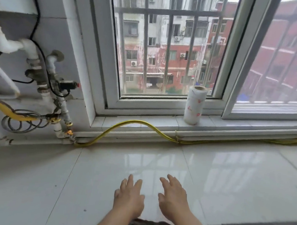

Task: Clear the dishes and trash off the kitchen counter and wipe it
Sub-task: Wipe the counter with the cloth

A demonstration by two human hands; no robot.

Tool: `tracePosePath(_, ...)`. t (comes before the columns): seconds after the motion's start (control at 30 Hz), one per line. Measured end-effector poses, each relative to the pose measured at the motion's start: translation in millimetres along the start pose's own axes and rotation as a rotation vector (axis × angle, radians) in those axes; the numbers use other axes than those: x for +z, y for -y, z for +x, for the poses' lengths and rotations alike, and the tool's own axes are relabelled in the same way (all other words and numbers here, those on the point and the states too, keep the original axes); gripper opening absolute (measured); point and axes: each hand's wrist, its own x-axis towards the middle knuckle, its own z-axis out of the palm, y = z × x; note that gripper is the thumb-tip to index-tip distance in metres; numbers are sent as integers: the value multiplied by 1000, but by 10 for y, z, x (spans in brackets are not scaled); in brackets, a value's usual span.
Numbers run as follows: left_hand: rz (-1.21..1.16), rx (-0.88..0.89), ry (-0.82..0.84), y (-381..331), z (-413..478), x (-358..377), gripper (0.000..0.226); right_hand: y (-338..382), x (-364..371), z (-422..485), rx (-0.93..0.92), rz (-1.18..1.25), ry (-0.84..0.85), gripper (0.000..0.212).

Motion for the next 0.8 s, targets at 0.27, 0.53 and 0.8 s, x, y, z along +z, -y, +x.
tracePosePath(0.27,42,143,35,-1496,224,291,55,-1345,-626,-70,110,2,-73,53)
tracePosePath(0.53,108,267,92,-2386,421,639,54,-2225,-903,-178,230,31,-104,53)
tracePosePath(0.8,158,403,182,-2999,766,930,54,-2819,-990,-105,361,61,-82,54)
